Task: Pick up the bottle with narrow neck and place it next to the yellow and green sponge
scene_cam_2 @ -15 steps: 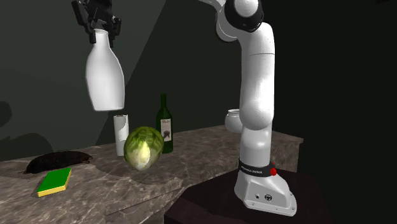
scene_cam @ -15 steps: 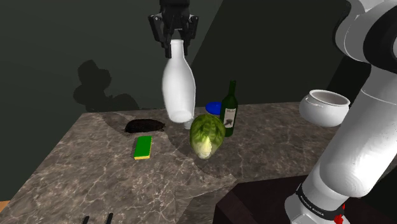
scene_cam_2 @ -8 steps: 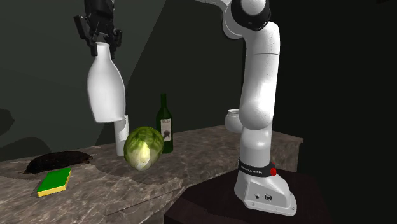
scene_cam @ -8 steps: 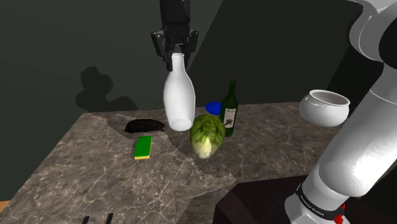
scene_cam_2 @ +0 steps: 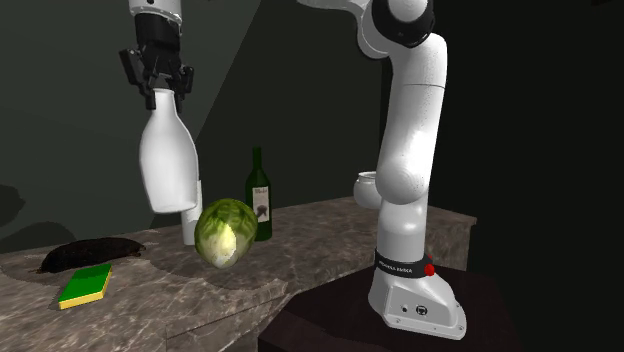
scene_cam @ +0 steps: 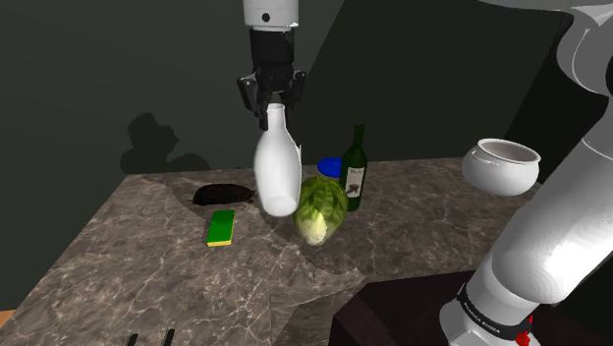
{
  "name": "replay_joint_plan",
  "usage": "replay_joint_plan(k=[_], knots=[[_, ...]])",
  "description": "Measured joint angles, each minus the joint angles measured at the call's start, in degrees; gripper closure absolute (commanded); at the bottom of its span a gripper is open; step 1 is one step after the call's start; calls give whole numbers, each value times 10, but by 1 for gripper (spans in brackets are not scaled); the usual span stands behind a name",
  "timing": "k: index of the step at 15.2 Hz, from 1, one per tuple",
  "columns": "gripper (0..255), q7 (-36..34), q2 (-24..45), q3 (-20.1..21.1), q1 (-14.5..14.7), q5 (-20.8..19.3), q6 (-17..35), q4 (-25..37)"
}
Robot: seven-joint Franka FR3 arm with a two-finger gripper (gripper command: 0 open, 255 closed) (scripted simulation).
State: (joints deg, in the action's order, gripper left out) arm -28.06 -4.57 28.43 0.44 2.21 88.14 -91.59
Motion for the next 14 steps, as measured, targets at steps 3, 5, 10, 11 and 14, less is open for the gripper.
replay_joint_plan(k=[3,5,10,11,14], knots=[[255,2,-5,-1,0,2,25,-29],[255,4,-10,-1,0,5,40,-49],[255,4,-19,0,1,9,82,-98],[255,6,-20,-1,1,10,89,-107],[255,9,-25,-2,1,12,113,-135]])
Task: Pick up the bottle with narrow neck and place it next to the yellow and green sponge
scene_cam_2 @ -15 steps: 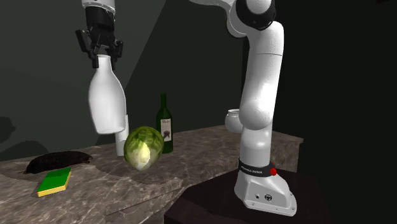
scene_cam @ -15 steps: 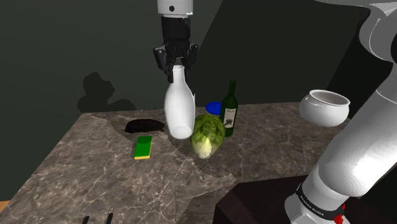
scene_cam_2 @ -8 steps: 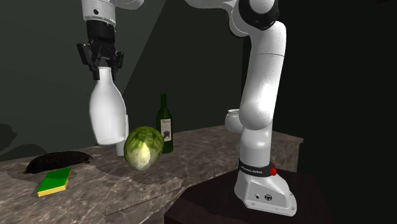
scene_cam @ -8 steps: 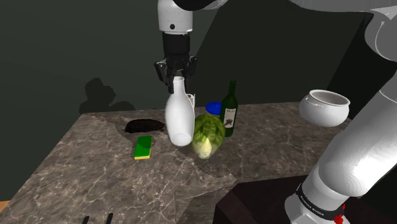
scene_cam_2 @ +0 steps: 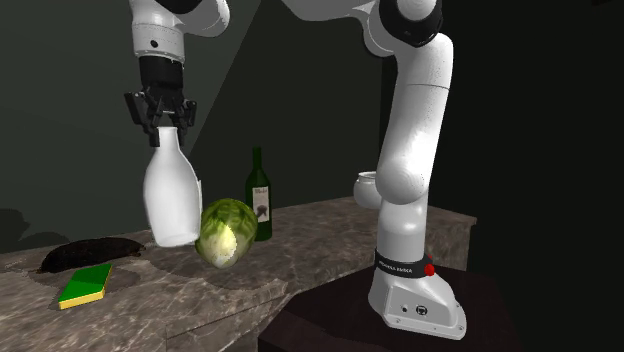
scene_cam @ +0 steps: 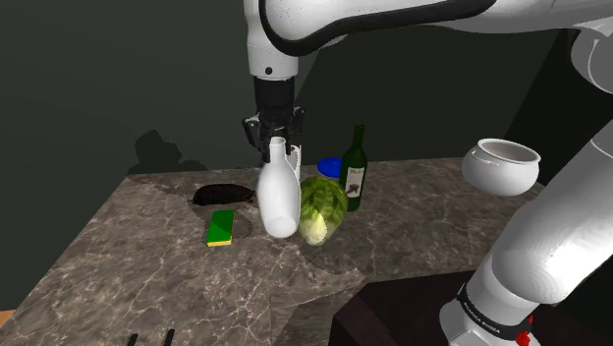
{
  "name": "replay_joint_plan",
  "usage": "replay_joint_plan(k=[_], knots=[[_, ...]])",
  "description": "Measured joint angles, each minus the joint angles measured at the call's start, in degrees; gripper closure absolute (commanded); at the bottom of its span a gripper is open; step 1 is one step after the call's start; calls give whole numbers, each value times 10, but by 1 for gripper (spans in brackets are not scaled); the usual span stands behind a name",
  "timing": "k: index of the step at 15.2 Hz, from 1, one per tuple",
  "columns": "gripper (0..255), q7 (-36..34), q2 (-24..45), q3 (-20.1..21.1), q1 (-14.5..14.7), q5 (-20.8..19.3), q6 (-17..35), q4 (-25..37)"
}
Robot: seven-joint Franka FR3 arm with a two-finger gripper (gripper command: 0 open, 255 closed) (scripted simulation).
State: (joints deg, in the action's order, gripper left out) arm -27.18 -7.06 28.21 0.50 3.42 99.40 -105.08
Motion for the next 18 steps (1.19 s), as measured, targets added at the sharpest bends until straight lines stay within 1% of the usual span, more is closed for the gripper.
replay_joint_plan(k=[11,18], knots=[[255,0,3,3,2,0,85,-83],[255,-4,12,6,3,-3,136,-125]])
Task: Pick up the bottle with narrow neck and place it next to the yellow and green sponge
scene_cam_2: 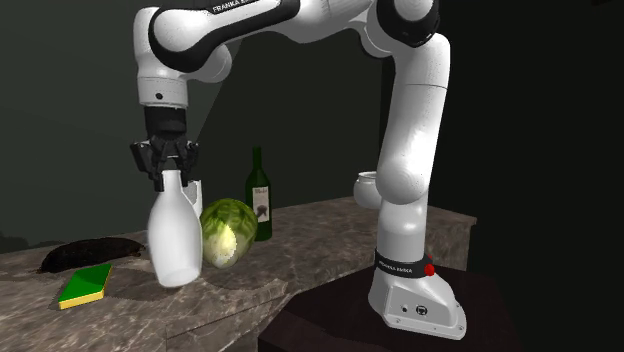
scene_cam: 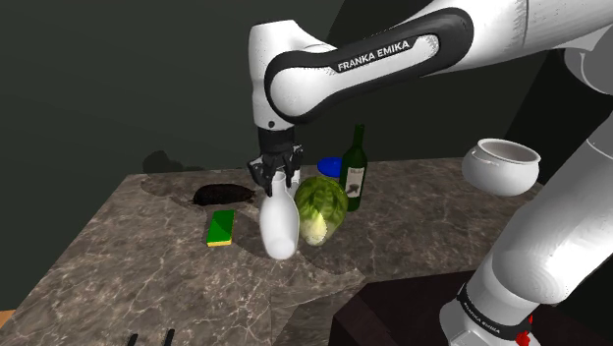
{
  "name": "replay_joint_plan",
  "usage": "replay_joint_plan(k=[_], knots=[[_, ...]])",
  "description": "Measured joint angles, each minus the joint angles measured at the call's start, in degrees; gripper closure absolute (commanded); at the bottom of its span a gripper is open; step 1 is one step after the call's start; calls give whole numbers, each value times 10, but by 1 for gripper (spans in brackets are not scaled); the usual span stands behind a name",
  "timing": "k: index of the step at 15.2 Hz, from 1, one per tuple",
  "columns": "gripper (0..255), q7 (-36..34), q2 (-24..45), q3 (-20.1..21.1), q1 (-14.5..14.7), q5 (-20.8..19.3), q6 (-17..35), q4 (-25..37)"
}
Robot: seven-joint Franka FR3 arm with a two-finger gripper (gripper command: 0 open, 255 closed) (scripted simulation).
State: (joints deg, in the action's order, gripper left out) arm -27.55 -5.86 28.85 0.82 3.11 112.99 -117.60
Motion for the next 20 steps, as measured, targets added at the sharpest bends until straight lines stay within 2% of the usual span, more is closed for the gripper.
replay_joint_plan(k=[3,9,10,16,20], knots=[[255,-2,6,1,0,-2,24,-19],[255,-2,8,2,0,-4,29,-22],[0,-2,8,2,0,-4,29,-22],[0,-2,8,2,0,-4,30,-22],[0,5,-6,-3,-2,2,-26,22]])
